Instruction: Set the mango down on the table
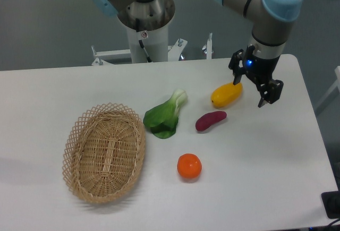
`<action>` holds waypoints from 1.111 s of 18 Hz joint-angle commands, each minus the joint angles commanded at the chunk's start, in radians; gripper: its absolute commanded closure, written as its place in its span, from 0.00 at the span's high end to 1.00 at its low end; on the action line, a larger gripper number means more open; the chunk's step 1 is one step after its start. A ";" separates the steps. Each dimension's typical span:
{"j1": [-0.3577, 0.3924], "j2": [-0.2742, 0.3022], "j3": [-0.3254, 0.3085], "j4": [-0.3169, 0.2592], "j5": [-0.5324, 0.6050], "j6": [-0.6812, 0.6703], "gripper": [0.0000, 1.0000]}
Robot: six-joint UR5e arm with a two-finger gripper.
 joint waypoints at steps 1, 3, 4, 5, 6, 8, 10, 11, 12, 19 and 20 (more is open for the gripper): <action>-0.012 0.000 0.000 0.003 -0.002 -0.026 1.00; -0.035 0.000 0.003 0.006 -0.002 -0.066 1.00; -0.038 0.000 0.003 0.008 -0.003 -0.086 1.00; -0.045 0.000 0.006 0.008 -0.003 -0.109 1.00; -0.049 0.000 0.008 0.008 -0.003 -0.126 1.00; -0.052 0.000 0.008 0.009 0.005 -0.135 1.00; -0.052 0.002 0.008 0.009 0.008 -0.134 1.00; -0.054 0.002 0.006 0.009 0.008 -0.134 1.00; -0.052 0.002 0.008 0.009 0.009 -0.134 1.00; -0.054 0.002 0.005 0.009 -0.003 -0.138 1.00; -0.054 0.002 0.005 0.009 -0.003 -0.138 1.00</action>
